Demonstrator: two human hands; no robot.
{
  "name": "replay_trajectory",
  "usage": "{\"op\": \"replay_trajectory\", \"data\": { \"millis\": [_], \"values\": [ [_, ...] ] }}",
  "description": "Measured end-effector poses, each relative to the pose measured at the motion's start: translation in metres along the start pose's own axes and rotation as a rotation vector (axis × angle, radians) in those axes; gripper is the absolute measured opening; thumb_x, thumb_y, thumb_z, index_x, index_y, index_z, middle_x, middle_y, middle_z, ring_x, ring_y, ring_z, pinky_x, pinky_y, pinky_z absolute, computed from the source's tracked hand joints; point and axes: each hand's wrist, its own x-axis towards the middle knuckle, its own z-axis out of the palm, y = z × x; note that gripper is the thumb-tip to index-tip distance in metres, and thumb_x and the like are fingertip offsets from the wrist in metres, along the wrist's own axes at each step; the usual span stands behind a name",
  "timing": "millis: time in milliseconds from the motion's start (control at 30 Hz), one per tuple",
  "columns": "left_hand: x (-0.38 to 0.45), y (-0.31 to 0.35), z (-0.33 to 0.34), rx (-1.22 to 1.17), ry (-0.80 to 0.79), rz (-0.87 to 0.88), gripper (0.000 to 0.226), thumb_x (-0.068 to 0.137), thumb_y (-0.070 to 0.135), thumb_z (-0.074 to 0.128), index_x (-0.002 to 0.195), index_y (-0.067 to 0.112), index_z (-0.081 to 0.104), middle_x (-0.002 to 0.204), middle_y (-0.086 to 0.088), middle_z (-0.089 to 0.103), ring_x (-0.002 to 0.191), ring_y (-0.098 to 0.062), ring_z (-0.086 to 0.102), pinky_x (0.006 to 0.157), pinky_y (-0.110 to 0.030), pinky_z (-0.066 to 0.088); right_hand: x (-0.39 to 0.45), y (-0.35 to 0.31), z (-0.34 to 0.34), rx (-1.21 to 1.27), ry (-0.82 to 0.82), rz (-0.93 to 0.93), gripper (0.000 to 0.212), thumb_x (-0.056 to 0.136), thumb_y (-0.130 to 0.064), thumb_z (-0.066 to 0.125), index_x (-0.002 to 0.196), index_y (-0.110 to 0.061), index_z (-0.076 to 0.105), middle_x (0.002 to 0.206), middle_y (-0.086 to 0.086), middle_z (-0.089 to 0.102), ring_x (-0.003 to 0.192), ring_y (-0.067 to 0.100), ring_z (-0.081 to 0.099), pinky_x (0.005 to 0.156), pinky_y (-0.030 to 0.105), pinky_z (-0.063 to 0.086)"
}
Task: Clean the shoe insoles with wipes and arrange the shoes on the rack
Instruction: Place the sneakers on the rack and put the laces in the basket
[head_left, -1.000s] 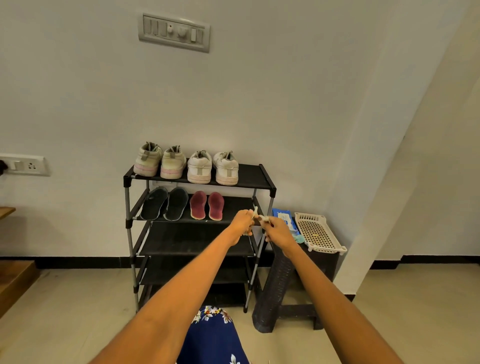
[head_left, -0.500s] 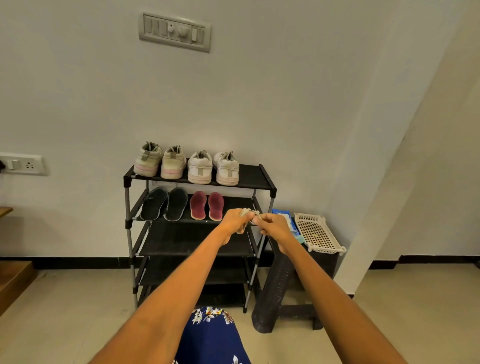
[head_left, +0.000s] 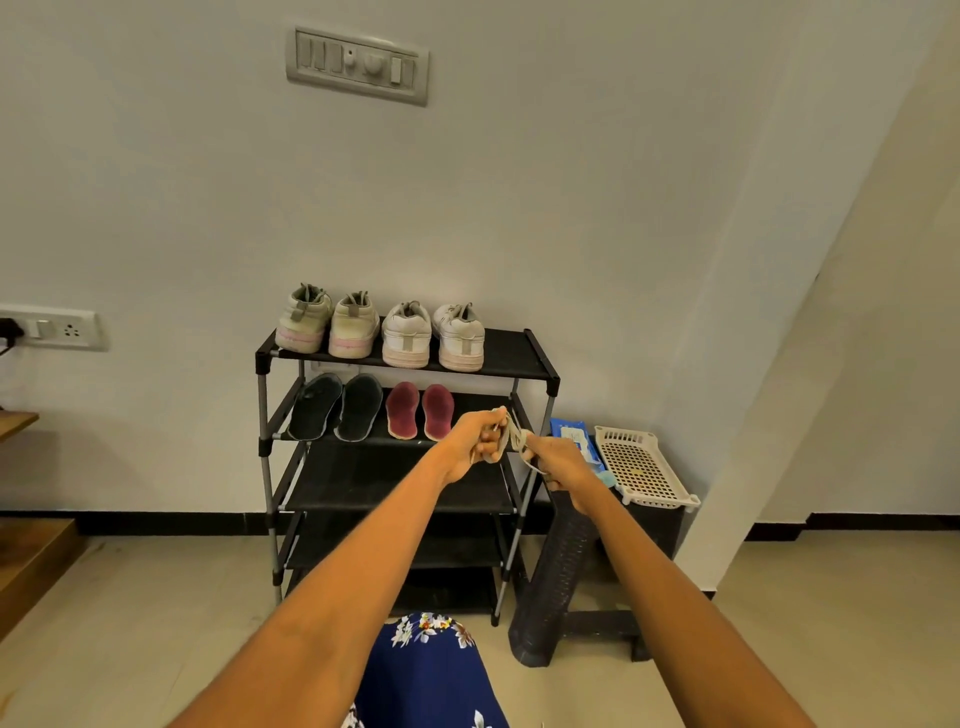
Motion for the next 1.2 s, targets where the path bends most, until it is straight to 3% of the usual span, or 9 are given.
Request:
{"op": "replay_trajectory", "data": {
  "millis": [100,267,367,533,667,867,1000,1100,1200],
  "values": [
    [-0.001,-0.003,-0.006,0.143,-0.024,-0.061,0.035,0.100,0.031,0.041,0.071,0.014,0.050,0.047,0.007,0.035,0.037,-0.005,0.025,0.047,-0.020,0.026,0.004,0.008,-0.006,-0.084,0.055,-0.066,0.034,0.094,-0.036,0.050,0.070,-0.014,0.057,0.070,0.003,0.053,0.064,0.010,0.045,0.058,0.022,0.037],
    [0.003,-0.007,-0.004,0.377,0.094,-0.024,0.041,0.102,0.030,0.034,0.070,0.012,0.054,0.056,0.002,0.035,0.045,-0.008,0.028,0.049,-0.019,0.030,0.009,0.015,-0.009,-0.114,0.123,-0.201,0.008,0.091,-0.014,0.052,0.086,-0.011,0.058,0.098,0.012,0.060,0.086,0.017,0.056,0.078,0.028,0.048],
    [0.004,-0.002,0.000,0.534,0.077,0.019,0.045,0.102,0.034,0.030,0.067,0.015,0.050,0.057,0.002,0.036,0.050,-0.009,0.031,0.055,-0.023,0.030,0.006,0.011,-0.009,-0.131,0.172,-0.251,0.016,0.090,-0.004,0.048,0.094,-0.014,0.060,0.106,0.009,0.060,0.094,0.017,0.055,0.083,0.030,0.047],
    [-0.002,0.007,0.003,0.503,-0.136,0.053,0.039,0.102,0.029,0.026,0.073,0.016,0.048,0.057,0.005,0.033,0.047,-0.008,0.028,0.054,-0.021,0.030,-0.005,-0.013,-0.002,-0.056,-0.033,-0.288,0.030,0.092,0.000,0.045,0.119,-0.010,0.056,0.115,0.005,0.057,0.107,0.014,0.052,0.088,0.025,0.045],
    [-0.003,0.007,0.001,0.407,-0.255,0.016,0.035,0.102,0.027,0.028,0.080,0.014,0.051,0.055,0.004,0.038,0.045,-0.007,0.030,0.053,-0.021,0.033,-0.006,-0.017,0.005,-0.067,-0.173,-0.212,0.029,0.095,-0.009,0.045,0.124,-0.013,0.049,0.116,0.005,0.053,0.109,0.016,0.050,0.099,0.034,0.041],
    [-0.006,0.007,-0.007,0.191,-0.408,-0.007,0.036,0.103,0.029,0.031,0.092,0.007,0.057,0.072,-0.006,0.060,0.046,-0.007,0.043,0.056,-0.021,0.046,-0.009,-0.007,0.008,0.275,-0.293,-0.194,0.033,0.100,-0.019,0.032,0.106,0.002,0.057,0.091,0.012,0.067,0.087,0.020,0.066,0.090,0.035,0.053],
    [-0.010,0.017,-0.005,0.187,-0.473,-0.022,0.032,0.102,0.027,0.035,0.093,0.008,0.058,0.073,-0.004,0.061,0.046,-0.006,0.045,0.058,-0.020,0.048,-0.008,0.003,0.008,0.400,-0.253,-0.218,0.032,0.100,-0.022,0.032,0.104,-0.002,0.058,0.101,0.014,0.063,0.099,0.022,0.062,0.094,0.040,0.049],
    [-0.014,0.022,-0.004,0.221,-0.413,-0.006,0.032,0.103,0.027,0.034,0.092,0.009,0.058,0.064,-0.001,0.056,0.043,-0.005,0.041,0.053,-0.018,0.044,-0.007,-0.003,0.010,0.322,-0.195,-0.203,0.026,0.101,-0.021,0.033,0.099,-0.006,0.053,0.093,0.008,0.060,0.096,0.019,0.058,0.091,0.036,0.048],
    [-0.015,0.018,-0.007,0.191,-0.391,-0.027,0.037,0.104,0.029,0.027,0.095,0.009,0.057,0.062,0.000,0.048,0.044,-0.005,0.036,0.050,-0.017,0.038,-0.003,-0.007,0.008,0.123,-0.060,-0.171,0.019,0.101,-0.026,0.036,0.089,-0.016,0.047,0.082,0.001,0.054,0.077,0.009,0.054,0.068,0.019,0.045]
  ]
}}
